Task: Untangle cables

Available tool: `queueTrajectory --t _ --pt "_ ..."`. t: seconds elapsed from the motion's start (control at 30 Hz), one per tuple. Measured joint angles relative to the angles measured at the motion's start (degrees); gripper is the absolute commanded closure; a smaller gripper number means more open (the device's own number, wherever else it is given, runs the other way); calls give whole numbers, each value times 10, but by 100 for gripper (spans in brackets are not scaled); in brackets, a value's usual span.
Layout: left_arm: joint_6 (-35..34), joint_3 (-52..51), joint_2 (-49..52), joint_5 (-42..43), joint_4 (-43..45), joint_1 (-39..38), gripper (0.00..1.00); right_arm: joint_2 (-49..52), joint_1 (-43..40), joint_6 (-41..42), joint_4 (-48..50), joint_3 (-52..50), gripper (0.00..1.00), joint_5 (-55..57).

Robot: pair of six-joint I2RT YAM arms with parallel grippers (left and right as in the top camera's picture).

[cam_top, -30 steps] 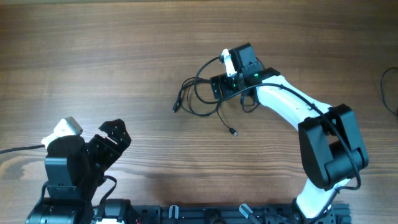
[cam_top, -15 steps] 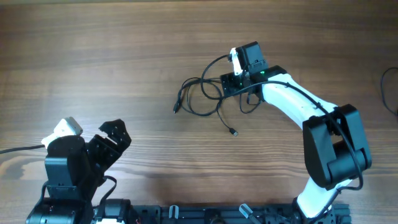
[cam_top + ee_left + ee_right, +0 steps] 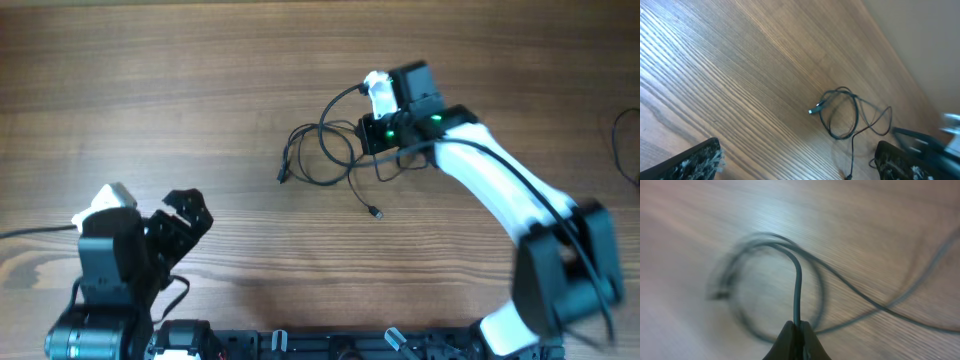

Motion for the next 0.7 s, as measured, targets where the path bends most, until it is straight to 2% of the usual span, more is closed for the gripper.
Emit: queueTrajectory --t 0.17,0.3,0.5,0.7 --pt "31 -1 63 31 58 0 0 -166 0 -59 -35 6 96 -89" --pt "119 -3 136 114 130 0 0 -256 0 -116 -95 14 96 -124" --pt "241 -3 243 258 197 0 0 -283 0 -196 -186 15 96 -140" --pt "302 -3 330 352 238 0 0 -280 0 -256 -205 15 96 -183"
